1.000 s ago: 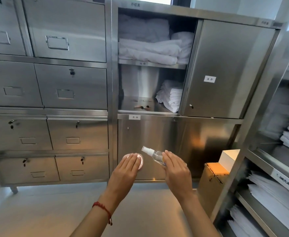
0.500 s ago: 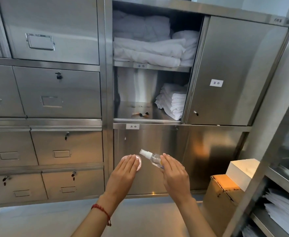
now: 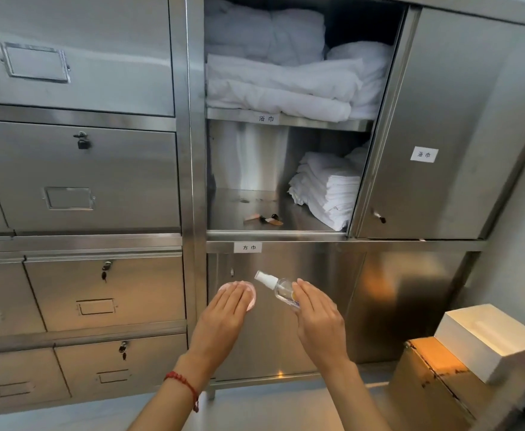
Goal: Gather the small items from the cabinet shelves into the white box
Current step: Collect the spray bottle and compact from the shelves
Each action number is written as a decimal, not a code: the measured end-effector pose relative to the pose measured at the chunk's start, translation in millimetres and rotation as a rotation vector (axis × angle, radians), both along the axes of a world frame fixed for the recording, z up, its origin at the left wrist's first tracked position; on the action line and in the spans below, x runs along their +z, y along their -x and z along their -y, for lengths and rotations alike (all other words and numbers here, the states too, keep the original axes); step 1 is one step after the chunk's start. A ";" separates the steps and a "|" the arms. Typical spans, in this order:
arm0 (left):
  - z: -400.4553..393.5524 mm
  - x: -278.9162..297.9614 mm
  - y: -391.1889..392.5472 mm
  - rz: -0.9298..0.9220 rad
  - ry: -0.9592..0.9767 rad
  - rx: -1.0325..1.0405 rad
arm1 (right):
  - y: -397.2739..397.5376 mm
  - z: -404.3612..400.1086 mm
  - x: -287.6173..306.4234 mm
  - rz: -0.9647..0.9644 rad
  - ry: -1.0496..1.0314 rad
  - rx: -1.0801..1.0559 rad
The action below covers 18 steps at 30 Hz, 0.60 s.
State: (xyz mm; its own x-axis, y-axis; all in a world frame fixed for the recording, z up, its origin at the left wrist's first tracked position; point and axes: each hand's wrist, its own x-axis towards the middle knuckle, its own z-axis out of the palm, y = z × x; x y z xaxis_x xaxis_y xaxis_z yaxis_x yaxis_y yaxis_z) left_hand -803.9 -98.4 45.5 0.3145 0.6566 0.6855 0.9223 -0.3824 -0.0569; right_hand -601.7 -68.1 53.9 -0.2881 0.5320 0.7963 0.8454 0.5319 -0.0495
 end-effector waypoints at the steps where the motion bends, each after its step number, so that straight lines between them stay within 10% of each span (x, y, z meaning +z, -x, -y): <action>1: -8.3 0.1 4.9 0.001 0.006 0.000 | 4.6 -7.4 -0.1 -0.005 0.001 0.000; 18: -142.0 -15.1 21.1 0.002 0.048 0.034 | 25.1 -143.2 -19.4 -0.014 0.053 -0.009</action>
